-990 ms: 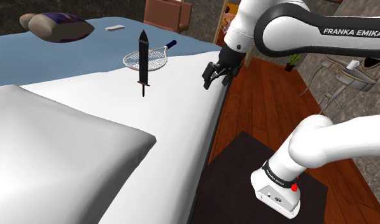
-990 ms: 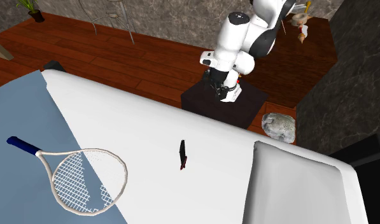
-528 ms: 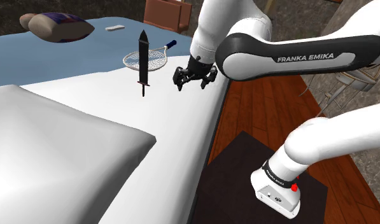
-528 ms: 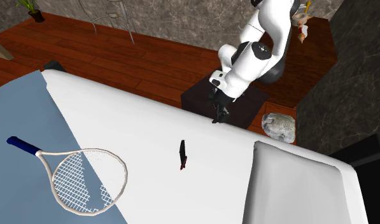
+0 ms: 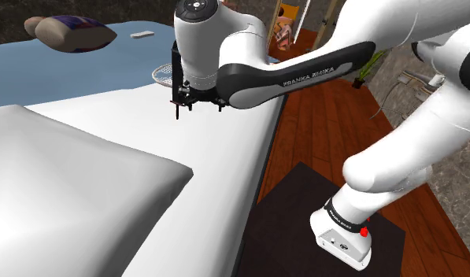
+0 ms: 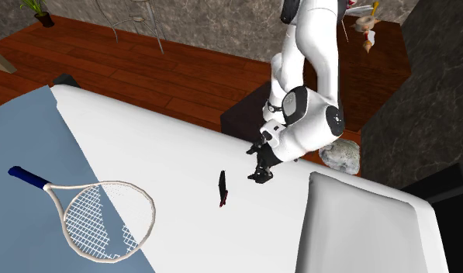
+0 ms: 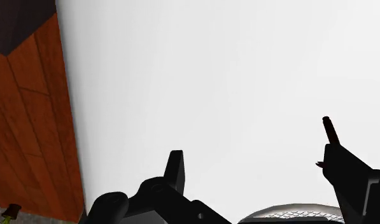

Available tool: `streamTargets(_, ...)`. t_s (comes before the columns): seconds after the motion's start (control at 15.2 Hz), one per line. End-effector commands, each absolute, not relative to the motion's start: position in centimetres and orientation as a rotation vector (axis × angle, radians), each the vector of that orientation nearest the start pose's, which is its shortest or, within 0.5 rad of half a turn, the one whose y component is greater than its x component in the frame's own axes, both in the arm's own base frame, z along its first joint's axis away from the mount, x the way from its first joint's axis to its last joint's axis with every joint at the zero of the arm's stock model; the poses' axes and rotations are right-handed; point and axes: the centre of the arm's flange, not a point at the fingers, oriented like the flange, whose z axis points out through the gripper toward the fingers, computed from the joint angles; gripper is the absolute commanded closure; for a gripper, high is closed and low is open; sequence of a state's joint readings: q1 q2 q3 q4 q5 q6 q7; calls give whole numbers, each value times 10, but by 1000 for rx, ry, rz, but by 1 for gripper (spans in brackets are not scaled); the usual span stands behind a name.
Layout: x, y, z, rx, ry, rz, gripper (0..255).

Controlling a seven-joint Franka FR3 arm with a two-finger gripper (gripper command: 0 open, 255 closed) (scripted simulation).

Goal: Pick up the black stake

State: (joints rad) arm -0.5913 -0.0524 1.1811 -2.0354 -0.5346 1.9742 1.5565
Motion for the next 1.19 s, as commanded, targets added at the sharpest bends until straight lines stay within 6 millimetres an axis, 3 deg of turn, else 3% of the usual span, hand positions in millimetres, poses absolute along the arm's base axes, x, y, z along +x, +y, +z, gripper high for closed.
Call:
streamTargets(0.0, 494, 293, 454, -3061, 1359, -881, 0)
streamTargets(0.53, 606, 328, 422, -2871, 1824, -1157, 0)
streamTargets(1.12, 611, 329, 381, -2859, 1846, -1171, 0)
